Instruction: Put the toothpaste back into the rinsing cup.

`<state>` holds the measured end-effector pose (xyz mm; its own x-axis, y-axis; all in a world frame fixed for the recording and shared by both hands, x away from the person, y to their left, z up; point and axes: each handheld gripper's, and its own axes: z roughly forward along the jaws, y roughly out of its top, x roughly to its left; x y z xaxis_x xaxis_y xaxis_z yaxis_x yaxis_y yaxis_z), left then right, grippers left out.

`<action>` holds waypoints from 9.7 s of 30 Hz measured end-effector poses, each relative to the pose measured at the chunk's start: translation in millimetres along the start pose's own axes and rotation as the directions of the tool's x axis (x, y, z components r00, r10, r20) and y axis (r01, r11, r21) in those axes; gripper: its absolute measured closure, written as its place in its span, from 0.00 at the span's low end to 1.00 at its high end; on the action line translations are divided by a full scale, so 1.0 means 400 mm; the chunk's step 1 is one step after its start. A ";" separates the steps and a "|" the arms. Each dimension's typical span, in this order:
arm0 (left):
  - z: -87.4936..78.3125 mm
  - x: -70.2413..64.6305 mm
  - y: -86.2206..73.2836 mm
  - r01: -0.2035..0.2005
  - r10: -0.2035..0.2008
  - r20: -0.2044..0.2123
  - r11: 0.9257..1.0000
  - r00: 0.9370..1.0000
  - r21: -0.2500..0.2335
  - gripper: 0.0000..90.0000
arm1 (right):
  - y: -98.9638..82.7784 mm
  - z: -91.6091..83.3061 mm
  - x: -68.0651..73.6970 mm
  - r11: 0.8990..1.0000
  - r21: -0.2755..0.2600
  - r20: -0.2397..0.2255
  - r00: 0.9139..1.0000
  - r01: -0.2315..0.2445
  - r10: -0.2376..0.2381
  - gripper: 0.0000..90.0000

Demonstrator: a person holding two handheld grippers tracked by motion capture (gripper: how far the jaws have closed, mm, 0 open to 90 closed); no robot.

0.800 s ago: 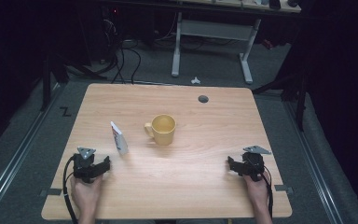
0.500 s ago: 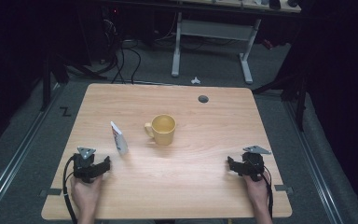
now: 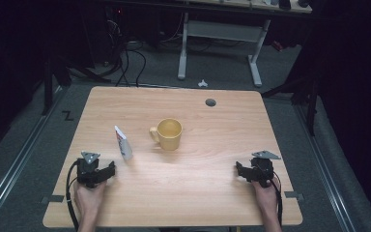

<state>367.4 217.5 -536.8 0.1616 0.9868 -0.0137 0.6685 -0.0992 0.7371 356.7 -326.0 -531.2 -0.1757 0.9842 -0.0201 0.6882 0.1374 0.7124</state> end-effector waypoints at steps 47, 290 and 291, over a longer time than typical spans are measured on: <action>-0.058 -0.056 -0.009 -0.081 0.086 0.181 0.996 0.980 -0.030 0.23 | 0.000 -0.001 0.000 1.000 0.000 0.001 1.000 -0.001 0.001 0.21; -0.119 -0.282 0.463 -0.195 0.293 0.449 0.948 0.844 -0.252 0.76 | -0.001 -0.001 0.000 1.000 0.002 -0.008 1.000 0.007 -0.007 0.20; -0.118 -0.283 0.464 -0.195 0.294 0.449 0.947 0.844 -0.255 0.76 | -0.001 -0.001 0.000 1.000 0.002 -0.008 1.000 0.007 -0.007 0.20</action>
<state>438.7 93.4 -366.4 0.6587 0.7460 -0.0980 0.4169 -0.2534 0.8729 355.9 -326.0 -531.1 -0.1866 0.9822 -0.0194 0.6880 0.1448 0.7111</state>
